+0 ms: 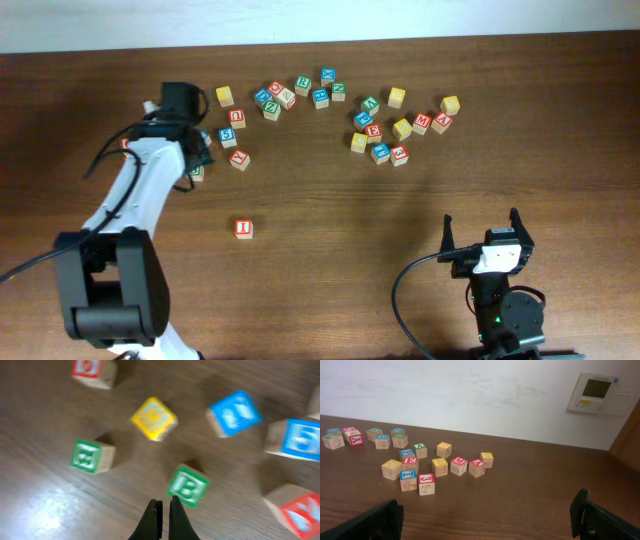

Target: Spell out ICRA

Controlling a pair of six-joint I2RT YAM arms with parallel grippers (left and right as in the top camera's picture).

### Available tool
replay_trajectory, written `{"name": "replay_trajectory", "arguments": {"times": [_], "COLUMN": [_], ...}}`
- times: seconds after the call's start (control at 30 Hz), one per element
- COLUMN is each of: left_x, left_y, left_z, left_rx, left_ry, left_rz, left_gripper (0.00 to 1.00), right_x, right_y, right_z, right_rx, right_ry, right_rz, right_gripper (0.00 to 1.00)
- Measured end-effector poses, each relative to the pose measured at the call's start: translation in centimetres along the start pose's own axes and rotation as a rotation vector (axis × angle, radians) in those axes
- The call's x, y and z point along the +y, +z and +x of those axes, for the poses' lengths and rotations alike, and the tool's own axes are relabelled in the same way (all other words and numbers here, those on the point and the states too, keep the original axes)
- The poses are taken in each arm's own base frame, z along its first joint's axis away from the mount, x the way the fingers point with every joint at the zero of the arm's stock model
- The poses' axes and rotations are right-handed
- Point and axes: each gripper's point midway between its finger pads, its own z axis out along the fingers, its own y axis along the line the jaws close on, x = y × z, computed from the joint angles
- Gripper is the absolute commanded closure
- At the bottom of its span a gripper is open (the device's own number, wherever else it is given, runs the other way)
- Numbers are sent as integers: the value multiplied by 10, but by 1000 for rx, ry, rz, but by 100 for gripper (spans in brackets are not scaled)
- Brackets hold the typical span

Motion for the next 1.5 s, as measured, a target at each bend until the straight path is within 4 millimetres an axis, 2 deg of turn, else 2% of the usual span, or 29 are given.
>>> {"name": "replay_trajectory", "arguments": {"times": [0.3, 0.43, 0.67, 0.8, 1.03, 1.1, 1.5], "left_x": [59, 80, 102, 114, 123, 123, 122], "left_y": [18, 22, 27, 32, 37, 37, 37], "left_z": [1, 4, 3, 10, 18, 18, 18], "left_rx": [88, 111, 121, 139, 158, 158, 159], "left_ry": [-172, -240, -303, -356, -427, -429, -438], "left_rz": [-29, -52, -75, -93, -110, -108, -106], "left_gripper": [100, 96, 98, 94, 90, 85, 86], "right_x": [0, 0, 0, 0, 0, 0, 0], "right_y": [0, 0, 0, 0, 0, 0, 0], "right_z": [0, 0, 0, 0, 0, 0, 0], "right_rx": [0, 0, 0, 0, 0, 0, 0], "right_ry": [0, 0, 0, 0, 0, 0, 0], "right_rz": [0, 0, 0, 0, 0, 0, 0], "right_gripper": [2, 1, 2, 2, 2, 2, 2]}}
